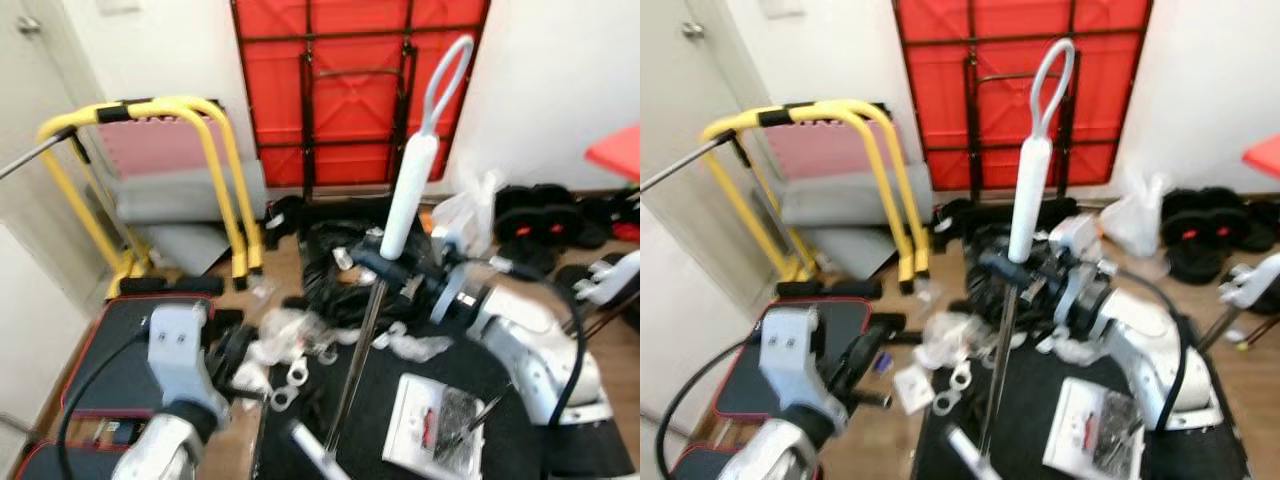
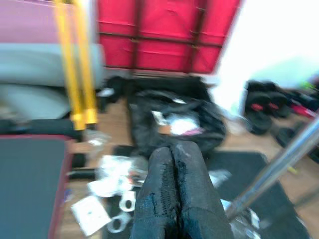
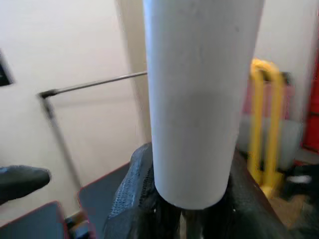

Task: Sweep floor

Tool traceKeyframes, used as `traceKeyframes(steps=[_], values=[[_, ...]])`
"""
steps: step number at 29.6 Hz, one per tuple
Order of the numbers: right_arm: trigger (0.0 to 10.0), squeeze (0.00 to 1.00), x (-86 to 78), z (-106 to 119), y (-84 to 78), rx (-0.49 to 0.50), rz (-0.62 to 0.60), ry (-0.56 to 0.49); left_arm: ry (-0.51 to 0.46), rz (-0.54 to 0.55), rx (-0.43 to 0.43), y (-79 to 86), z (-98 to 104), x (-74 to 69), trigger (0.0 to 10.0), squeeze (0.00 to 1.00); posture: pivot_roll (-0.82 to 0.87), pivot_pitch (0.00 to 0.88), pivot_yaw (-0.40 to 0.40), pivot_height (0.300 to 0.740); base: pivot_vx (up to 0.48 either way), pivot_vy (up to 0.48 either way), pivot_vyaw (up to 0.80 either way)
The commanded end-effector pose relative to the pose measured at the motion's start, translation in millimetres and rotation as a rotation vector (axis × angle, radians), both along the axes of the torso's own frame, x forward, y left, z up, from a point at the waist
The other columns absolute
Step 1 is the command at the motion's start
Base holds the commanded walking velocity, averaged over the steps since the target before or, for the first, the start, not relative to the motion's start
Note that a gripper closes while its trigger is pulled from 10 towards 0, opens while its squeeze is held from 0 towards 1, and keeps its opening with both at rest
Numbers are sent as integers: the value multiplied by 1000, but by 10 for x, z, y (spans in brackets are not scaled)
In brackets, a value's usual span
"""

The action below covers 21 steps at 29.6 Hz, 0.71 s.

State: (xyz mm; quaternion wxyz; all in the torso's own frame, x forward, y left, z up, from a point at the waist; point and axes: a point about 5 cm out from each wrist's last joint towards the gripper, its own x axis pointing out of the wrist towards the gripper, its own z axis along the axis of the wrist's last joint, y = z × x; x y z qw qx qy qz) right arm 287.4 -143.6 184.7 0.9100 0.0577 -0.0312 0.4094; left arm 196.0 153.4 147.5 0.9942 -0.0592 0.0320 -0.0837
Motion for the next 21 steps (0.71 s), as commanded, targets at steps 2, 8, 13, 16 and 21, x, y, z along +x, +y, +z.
traceKeyframes(steps=[2,8,13,16,21], values=[[10000,0,12,60,51,-5,15,-27,7,-9,1,7,-35,23,10000,0,-96,0,-19,740,0,0,756],[10000,0,72,102,130,-57,40,-53,-27,-25,-12,-38,-16,123,10000,0,-90,0,-41,740,0,0,752],[10000,0,62,77,169,-67,33,-34,-37,-43,0,-62,-39,138,10000,0,-75,0,-51,740,0,0,754],[10000,0,76,59,179,-75,32,-25,-43,-50,6,-70,-35,170,10000,0,-75,0,-56,740,0,0,752],[10000,0,93,63,184,-81,35,-25,-52,-49,1,-75,-26,198,10000,0,-76,0,-62,740,0,0,750]])
